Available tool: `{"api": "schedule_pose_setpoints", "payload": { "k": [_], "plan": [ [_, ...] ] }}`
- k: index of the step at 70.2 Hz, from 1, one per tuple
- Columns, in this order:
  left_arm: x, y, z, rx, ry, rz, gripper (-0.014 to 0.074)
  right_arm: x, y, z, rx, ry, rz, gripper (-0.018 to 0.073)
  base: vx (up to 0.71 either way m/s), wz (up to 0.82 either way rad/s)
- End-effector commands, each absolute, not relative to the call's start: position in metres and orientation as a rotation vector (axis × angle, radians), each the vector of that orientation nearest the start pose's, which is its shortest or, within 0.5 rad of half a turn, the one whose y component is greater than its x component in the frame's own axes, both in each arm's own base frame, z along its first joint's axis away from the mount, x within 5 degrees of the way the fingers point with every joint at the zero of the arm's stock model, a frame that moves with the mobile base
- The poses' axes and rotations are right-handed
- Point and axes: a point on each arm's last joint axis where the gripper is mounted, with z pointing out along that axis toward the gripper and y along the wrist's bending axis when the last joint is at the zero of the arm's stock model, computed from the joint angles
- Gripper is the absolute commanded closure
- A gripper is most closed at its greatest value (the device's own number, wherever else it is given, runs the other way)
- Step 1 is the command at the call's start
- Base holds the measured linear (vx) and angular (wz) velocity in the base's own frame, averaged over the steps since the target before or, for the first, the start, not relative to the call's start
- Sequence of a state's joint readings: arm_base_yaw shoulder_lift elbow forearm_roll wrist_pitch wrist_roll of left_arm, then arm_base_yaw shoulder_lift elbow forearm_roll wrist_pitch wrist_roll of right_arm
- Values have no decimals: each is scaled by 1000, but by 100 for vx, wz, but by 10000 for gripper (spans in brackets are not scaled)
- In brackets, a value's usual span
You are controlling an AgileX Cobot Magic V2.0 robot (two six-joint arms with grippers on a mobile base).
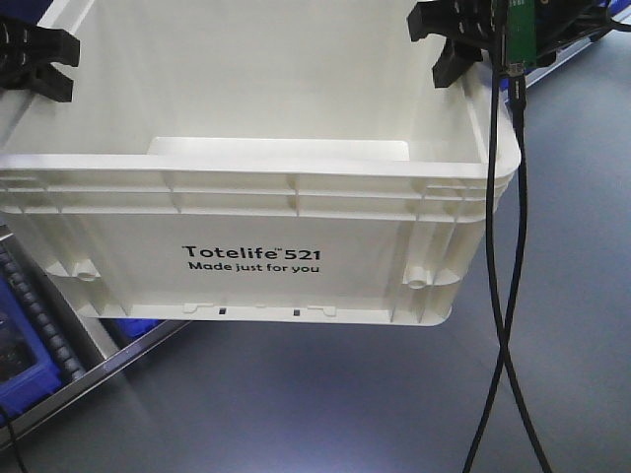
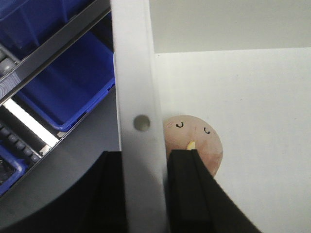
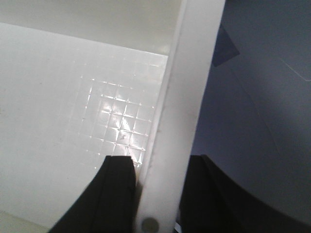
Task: Place moving items into box and shelve
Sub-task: 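Keep gripping the tote rims as the base approaches the blue-bin shelf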
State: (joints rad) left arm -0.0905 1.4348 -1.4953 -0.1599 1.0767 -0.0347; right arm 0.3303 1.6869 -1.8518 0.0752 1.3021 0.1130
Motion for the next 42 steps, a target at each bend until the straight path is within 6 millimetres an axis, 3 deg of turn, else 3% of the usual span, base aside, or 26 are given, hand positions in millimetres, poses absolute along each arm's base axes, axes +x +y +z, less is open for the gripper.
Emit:
{"api": "schedule_pose_setpoints", "payload": {
  "k": [1,42],
  "plan": [
    [290,-43,431,31,2283,-309,622,318,120,442,-321,2444,322,571,-10,40],
    [290,-43,431,31,2283,-309,622,318,120,442,-321,2444,322,571,-9,35]
  ]
}}
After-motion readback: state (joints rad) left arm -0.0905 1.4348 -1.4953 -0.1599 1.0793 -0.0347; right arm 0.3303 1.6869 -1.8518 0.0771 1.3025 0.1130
